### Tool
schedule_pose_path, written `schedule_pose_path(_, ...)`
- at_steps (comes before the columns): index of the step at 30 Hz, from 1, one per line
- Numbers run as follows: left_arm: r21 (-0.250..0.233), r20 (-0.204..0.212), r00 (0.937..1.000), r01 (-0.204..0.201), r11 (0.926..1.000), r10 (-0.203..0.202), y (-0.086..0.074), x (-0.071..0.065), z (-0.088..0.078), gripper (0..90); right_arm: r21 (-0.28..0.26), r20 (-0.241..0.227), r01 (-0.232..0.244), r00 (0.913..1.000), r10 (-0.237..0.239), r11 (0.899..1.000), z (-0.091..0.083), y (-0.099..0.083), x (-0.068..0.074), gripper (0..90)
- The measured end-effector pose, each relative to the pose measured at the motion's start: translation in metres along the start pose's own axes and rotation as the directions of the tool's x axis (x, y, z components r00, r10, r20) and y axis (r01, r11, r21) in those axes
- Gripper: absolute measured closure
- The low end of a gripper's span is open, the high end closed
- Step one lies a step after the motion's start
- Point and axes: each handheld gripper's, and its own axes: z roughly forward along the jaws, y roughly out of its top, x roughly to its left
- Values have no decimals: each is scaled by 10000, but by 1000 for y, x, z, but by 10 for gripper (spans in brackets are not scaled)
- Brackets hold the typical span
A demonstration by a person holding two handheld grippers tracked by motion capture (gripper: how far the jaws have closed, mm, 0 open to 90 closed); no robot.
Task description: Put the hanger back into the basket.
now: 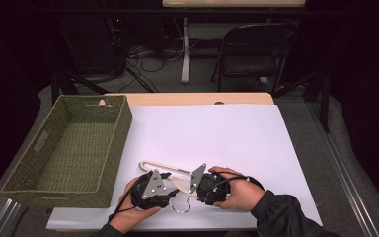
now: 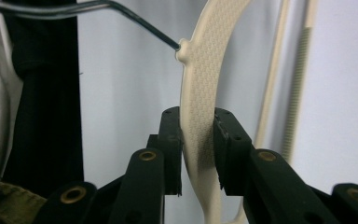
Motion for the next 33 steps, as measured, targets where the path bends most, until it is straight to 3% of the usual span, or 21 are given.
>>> schedule_pose_path(7,-86,-396,9976,559,9984,-562,-2,15,-19,419,-388,316,-288,9990,301,9988,-19,0,-19,789)
schedule_pose_path(10,-224,-427,9964,718,9972,-727,-2,19,-27,418,-428,407,-271,9988,288,9987,-25,0,-28,805)
schedule_pose_path(13,-326,-386,9951,896,9954,-909,0,23,-31,418,-572,414,-582,9973,606,9967,-30,-1,-38,819)
schedule_pose_path(18,-184,-299,9945,1003,9948,-1009,2,26,-34,418,-659,698,-796,9940,842,9946,-39,-2,-56,859)
schedule_pose_path(23,14,-52,9932,1166,9932,-1166,6,30,-38,417,-802,138,-1108,9936,1123,9906,-42,-6,-68,865)
schedule_pose_path(33,648,464,9946,893,9939,-924,26,48,-46,418,-959,-263,-751,9970,729,9926,-47,-6,-68,865)
